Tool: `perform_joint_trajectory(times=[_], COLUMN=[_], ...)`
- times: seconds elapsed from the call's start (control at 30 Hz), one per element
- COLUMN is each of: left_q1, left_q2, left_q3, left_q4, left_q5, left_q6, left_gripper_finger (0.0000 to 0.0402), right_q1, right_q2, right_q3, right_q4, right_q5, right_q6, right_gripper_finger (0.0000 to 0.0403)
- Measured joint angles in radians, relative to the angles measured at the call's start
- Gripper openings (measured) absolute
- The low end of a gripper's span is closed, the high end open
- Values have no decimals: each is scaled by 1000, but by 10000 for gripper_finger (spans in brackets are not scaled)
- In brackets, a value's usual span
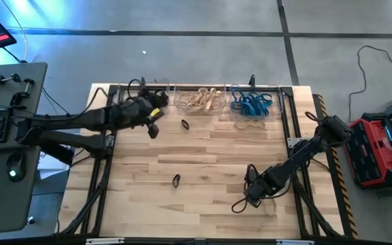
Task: Sort rubber bands into baskets
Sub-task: Put the brown rubber band into the middle transparent bin
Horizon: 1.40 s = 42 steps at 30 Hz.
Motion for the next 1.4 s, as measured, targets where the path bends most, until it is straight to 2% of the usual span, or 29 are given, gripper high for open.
perform_joint_trajectory(times=[0.1, 0.2, 0.3, 0.57, 0.8, 0.97, 1.1, 1.27, 1.4], left_q1=[-53, -88, -108, -117, -117, -117, -117, -117, -117], left_q2=[-23, -35, -38, -38, -38, -38, -38, -38, -38], left_q3=[-94, -171, -223, -249, -249, -249, -249, -249, -249], left_q4=[170, 300, 375, 398, 397, 374, 332, 309, 291], left_q5=[1, 1, 1, 6, 7, 7, 7, -20, -48], left_q6=[0, 0, -1, -17, -17, 4, 9, 2, 2], left_gripper_finger=[0, 0, 0, 0, 0, 0, 0, 0, 0], right_q1=[1, -17, -59, -236, -422, -566, -687, -815, -895], right_q2=[3, -3, -8, -9, -9, -9, -9, -7, 7], right_q3=[23, 90, 158, 379, 499, 508, 508, 508, 509], right_q4=[-9, -14, -53, -70, 14, 228, 364, 458, 482], right_q5=[46, 118, 216, 510, 676, 681, 616, 517, 465], right_q6=[-70, -142, -243, -602, -908, -1161, -1301, -1390, -1398], right_gripper_finger=[9, 16, 7, 1, 1, 0, 0, 0, 0])
